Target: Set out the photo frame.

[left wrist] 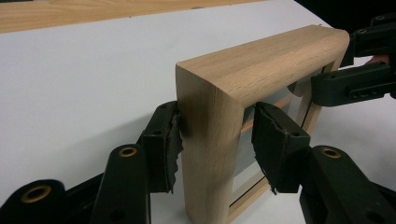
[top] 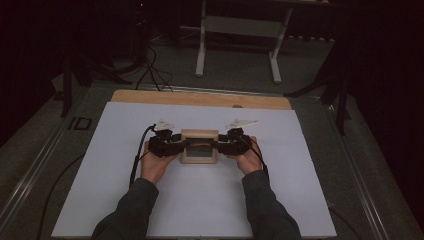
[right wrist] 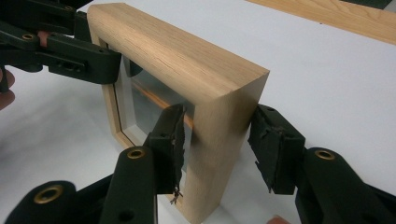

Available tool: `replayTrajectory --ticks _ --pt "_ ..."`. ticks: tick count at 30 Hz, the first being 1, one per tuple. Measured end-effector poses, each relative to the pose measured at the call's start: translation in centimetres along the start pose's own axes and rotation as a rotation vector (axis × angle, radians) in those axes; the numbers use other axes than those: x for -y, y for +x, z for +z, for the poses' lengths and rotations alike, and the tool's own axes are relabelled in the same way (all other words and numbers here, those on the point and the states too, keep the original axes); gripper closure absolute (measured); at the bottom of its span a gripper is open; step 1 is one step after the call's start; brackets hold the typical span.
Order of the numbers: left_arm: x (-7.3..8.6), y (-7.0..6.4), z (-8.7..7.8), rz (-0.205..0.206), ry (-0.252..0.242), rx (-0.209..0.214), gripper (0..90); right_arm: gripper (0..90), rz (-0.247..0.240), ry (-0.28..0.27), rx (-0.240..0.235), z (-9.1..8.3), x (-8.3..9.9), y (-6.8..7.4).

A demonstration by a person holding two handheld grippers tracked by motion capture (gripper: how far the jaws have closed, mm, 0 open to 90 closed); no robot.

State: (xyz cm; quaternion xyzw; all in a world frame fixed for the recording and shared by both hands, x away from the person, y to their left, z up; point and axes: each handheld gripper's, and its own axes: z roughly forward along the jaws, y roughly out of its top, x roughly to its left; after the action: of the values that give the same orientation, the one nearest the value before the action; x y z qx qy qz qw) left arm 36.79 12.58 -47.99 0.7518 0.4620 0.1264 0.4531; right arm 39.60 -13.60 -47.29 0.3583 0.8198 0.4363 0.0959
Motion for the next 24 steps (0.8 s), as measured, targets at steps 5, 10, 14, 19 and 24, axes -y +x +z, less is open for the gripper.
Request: replayTrajectory --ticks 5,10,14,19,24 --pt "0.0 -0.03 0.01 -0.011 0.001 0.001 51.8 54.6 0.0 0.0 0.0 0.0 0.01 -0.01" --pt "0.04 -0.02 0.01 -0.022 0.004 0.004 51.5 54.3 0.0 0.001 -0.002 -0.01 0.0 -0.04" --pt "0.09 -0.11 0.02 -0.02 0.004 0.012 47.9 50.8 -0.004 0.003 0.006 0.02 0.01 0.01" --pt "0.04 -0.1 -0.23 -0.027 0.001 -0.002 39.6 41.2 0.004 0.011 0.008 -0.1 0.08 -0.06" --pt "0.04 0.11 -0.79 -0.033 0.0 0.001 38.2 35.7 0.005 0.006 0.009 -0.49 0.26 -0.11"
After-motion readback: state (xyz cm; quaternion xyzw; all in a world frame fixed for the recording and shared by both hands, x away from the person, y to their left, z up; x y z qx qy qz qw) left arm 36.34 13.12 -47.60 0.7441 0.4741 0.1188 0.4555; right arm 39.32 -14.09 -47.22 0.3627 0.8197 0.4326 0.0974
